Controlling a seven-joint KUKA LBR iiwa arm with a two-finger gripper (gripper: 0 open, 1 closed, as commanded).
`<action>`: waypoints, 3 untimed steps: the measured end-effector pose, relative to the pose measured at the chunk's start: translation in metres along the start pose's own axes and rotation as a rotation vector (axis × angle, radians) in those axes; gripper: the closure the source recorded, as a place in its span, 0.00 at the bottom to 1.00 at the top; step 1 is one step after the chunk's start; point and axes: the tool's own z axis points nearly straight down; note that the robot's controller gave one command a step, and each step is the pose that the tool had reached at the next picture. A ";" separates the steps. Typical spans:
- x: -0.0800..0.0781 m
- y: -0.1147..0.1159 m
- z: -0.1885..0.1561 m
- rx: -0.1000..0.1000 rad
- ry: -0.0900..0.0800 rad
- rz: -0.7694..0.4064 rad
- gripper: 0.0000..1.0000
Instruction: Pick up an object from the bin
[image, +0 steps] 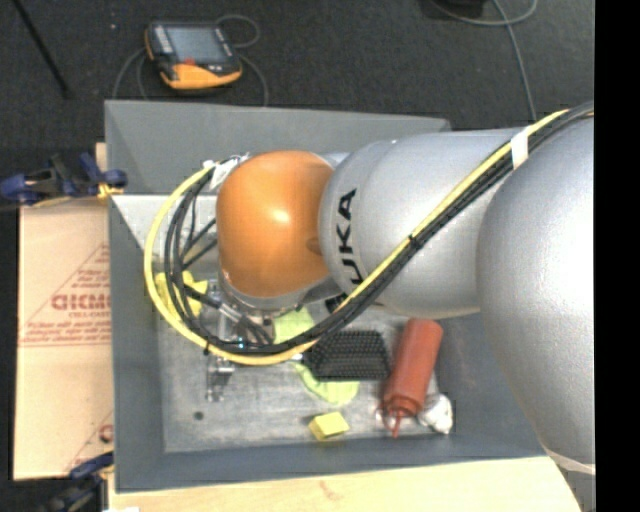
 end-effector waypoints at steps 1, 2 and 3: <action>-0.002 -0.001 -0.004 -0.002 -0.007 0.004 0.00; 0.004 -0.017 0.002 -0.001 -0.011 -0.100 0.00; -0.022 -0.052 0.049 0.003 -0.012 -0.281 0.00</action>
Offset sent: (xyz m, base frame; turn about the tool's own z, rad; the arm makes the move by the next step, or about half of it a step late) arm -0.0195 -0.0817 -0.0222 -0.3686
